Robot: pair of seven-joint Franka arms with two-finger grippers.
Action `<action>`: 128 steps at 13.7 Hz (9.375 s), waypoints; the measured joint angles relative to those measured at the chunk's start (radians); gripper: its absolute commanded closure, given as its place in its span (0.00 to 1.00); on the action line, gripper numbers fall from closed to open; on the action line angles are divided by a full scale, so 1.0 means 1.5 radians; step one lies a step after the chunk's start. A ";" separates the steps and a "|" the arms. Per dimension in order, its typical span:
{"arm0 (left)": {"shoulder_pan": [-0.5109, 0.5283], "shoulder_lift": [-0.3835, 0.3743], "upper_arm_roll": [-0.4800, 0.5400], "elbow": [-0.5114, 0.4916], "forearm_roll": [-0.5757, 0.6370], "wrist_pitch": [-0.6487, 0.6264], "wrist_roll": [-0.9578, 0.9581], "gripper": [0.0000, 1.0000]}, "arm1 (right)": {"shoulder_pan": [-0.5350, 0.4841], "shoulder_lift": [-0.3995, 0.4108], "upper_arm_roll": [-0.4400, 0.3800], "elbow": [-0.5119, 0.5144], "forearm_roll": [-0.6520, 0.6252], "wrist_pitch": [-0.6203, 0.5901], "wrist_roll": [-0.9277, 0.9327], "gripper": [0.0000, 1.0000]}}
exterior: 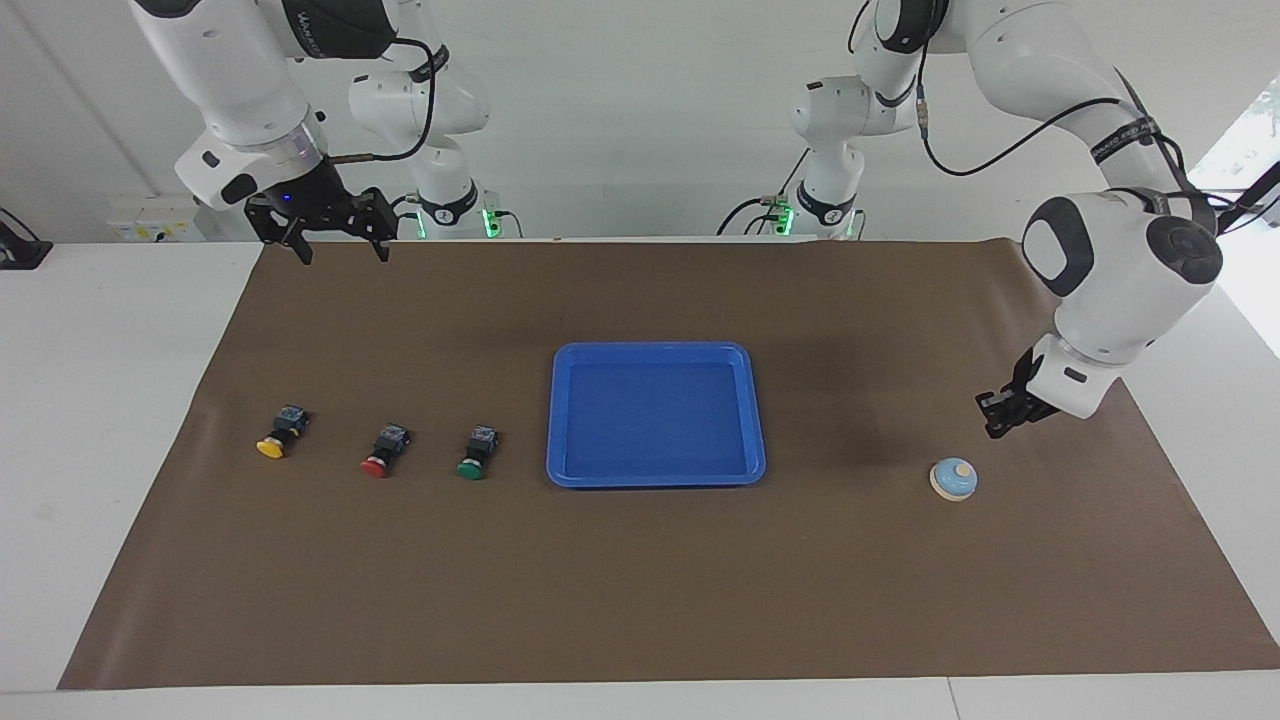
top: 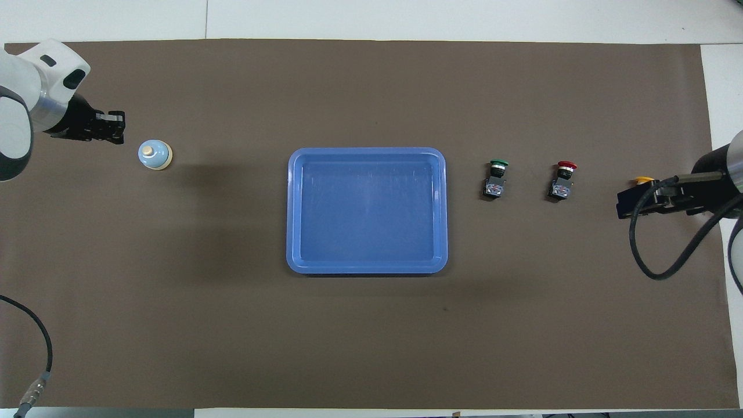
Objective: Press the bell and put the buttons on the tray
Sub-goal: 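Move the left gripper over the silver bell, then press down on the bell with the left gripper, then lift the left gripper off the bell and draw back, then reach the right gripper to the green-capped button and grasp it, then carry the green button with the right gripper into the tray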
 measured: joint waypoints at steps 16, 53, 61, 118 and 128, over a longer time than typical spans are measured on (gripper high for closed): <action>-0.003 0.026 -0.001 -0.068 0.015 0.095 -0.005 1.00 | 0.000 0.000 0.000 0.000 0.000 0.000 0.000 0.00; -0.003 -0.302 -0.009 -0.079 0.009 -0.246 -0.012 0.00 | 0.000 0.000 0.000 0.000 0.000 0.000 0.000 0.00; -0.006 -0.301 -0.013 -0.074 0.007 -0.282 -0.012 0.00 | 0.003 0.000 0.002 0.000 0.000 0.000 0.000 0.00; -0.008 -0.301 -0.004 -0.070 0.004 -0.290 -0.012 0.00 | 0.281 0.254 0.014 -0.046 0.004 0.334 0.441 1.00; -0.008 -0.301 -0.004 -0.070 0.004 -0.290 -0.012 0.00 | 0.316 0.268 0.014 -0.200 0.004 0.522 0.455 0.78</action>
